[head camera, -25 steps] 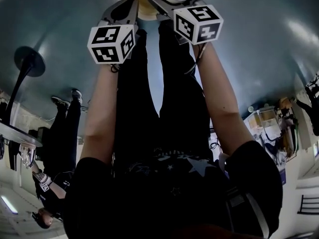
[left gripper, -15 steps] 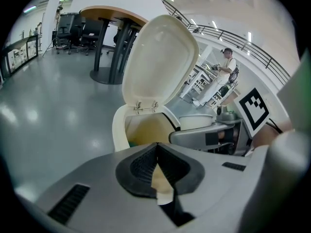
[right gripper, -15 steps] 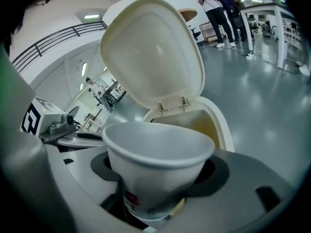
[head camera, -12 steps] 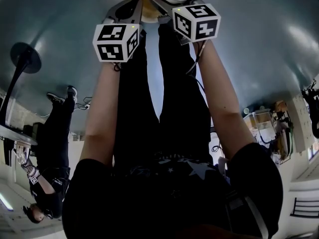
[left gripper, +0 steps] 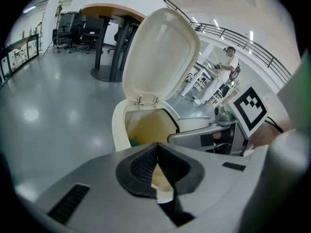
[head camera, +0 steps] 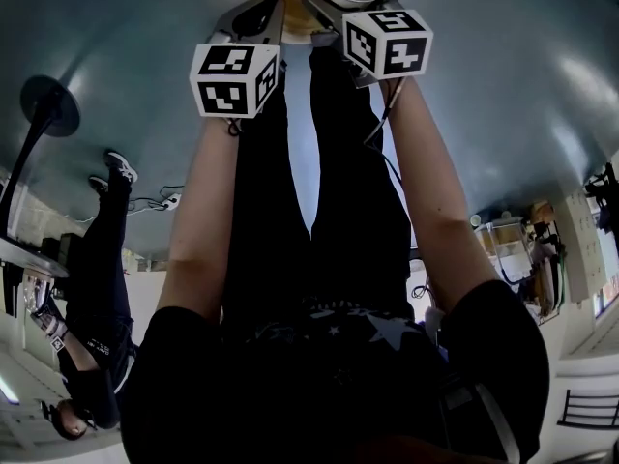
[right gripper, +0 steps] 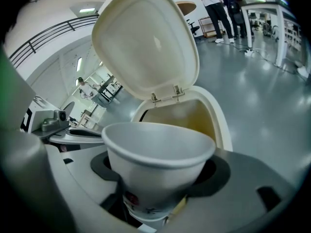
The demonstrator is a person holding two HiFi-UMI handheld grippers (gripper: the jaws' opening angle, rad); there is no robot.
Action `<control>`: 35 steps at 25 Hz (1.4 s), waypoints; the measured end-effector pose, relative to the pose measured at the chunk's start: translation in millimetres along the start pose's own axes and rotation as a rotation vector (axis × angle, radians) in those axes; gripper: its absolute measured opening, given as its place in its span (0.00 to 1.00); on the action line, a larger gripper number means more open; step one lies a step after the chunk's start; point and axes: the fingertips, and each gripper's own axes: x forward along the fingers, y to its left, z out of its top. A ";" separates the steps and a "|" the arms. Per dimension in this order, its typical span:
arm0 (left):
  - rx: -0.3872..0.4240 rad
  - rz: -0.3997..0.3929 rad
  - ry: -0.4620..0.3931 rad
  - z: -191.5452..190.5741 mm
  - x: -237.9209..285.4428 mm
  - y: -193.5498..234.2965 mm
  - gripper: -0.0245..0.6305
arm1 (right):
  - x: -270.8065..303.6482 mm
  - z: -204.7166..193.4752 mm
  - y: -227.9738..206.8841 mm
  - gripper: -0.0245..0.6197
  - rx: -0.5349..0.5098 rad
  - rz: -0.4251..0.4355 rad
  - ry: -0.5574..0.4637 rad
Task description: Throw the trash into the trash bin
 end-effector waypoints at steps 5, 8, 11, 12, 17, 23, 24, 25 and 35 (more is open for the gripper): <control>0.020 -0.003 0.003 -0.5 1.1 -3.9 0.05 | 1.0 -2.4 -3.7 0.69 0.006 -0.017 0.005; 0.023 -0.003 -0.001 0.0 -2.6 -8.9 0.05 | -4.4 -1.1 -0.9 0.69 0.008 -0.012 -0.002; 0.023 -0.007 -0.003 0.7 -8.4 -14.0 0.05 | -9.9 -0.8 3.0 0.69 0.018 -0.004 0.000; 0.022 -0.011 -0.005 1.8 -10.5 -15.8 0.05 | -11.7 0.1 4.1 0.69 0.022 -0.002 -0.001; 0.036 -0.029 -0.022 11.8 -22.1 -25.3 0.05 | -23.0 5.5 11.0 0.69 0.031 -0.002 0.010; 0.059 -0.038 -0.038 27.3 -33.5 -27.8 0.05 | -30.2 14.8 22.5 0.69 0.032 -0.011 0.044; 0.065 -0.041 -0.039 29.9 -37.2 -29.8 0.05 | -33.2 16.8 25.6 0.69 0.040 -0.010 0.044; 0.074 -0.044 -0.041 32.6 -40.4 -31.8 0.05 | -36.3 19.9 28.1 0.69 0.047 -0.009 0.035; 0.145 -0.074 -0.071 58.9 -77.7 -48.5 0.05 | -75.1 39.4 48.8 0.48 0.066 -0.075 -0.054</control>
